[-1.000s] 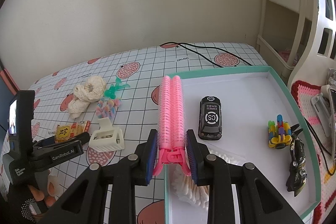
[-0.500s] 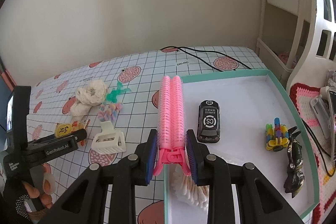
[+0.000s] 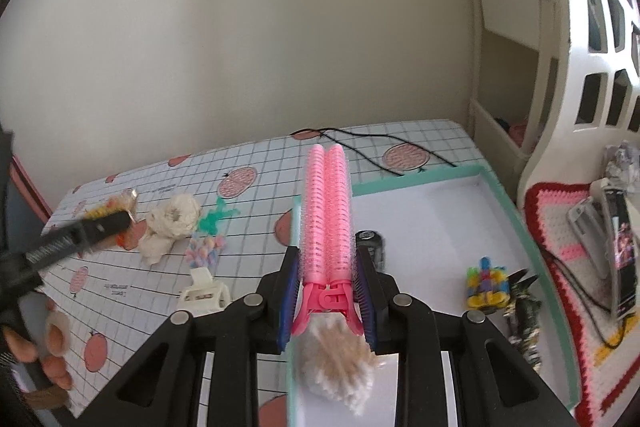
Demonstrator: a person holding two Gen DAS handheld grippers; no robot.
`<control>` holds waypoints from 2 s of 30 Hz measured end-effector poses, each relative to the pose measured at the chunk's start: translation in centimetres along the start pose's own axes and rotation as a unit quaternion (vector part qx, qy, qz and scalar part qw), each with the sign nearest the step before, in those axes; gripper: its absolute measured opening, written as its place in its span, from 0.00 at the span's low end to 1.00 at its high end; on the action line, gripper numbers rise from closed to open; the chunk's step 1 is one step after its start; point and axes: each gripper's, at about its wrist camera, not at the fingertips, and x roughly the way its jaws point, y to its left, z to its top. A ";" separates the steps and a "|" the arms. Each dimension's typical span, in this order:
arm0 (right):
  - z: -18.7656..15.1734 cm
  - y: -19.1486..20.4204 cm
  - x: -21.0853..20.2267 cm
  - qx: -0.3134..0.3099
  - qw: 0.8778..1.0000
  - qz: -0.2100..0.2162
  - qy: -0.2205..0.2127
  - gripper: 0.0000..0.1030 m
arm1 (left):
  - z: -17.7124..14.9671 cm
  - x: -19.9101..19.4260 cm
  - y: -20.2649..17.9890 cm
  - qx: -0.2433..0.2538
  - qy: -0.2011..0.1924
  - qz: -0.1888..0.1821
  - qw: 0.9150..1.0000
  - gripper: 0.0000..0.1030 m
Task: Organize objects
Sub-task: 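Carry the cracker packet over the tray with left tool while right tool holds the pink clip there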
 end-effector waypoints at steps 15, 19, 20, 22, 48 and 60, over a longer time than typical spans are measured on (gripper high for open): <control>0.0 -6.3 0.1 0.026 0.999 -0.037 0.011 0.28 | -0.2 0.2 -10.0 0.074 -0.025 -0.076 0.994 0.82; -0.4 -7.4 0.8 0.035 0.998 -0.040 0.020 0.28 | -1.1 1.7 -12.4 0.090 -0.014 -0.086 0.992 0.82; -0.4 -7.5 0.9 0.036 0.998 -0.040 0.022 0.28 | -1.3 1.9 -12.7 0.093 -0.012 -0.088 0.992 0.82; -0.5 -7.7 1.3 0.035 0.998 -0.040 0.026 0.28 | -1.6 2.6 -13.3 0.098 -0.007 -0.089 0.991 0.82; -1.9 -7.8 6.0 0.037 0.997 -0.028 0.067 0.28 | -4.3 7.4 -15.8 0.133 0.025 -0.079 0.988 0.82; -2.0 -7.9 6.2 0.032 0.996 -0.032 0.073 0.28 | -4.7 8.0 -15.7 0.138 0.047 -0.079 0.986 0.82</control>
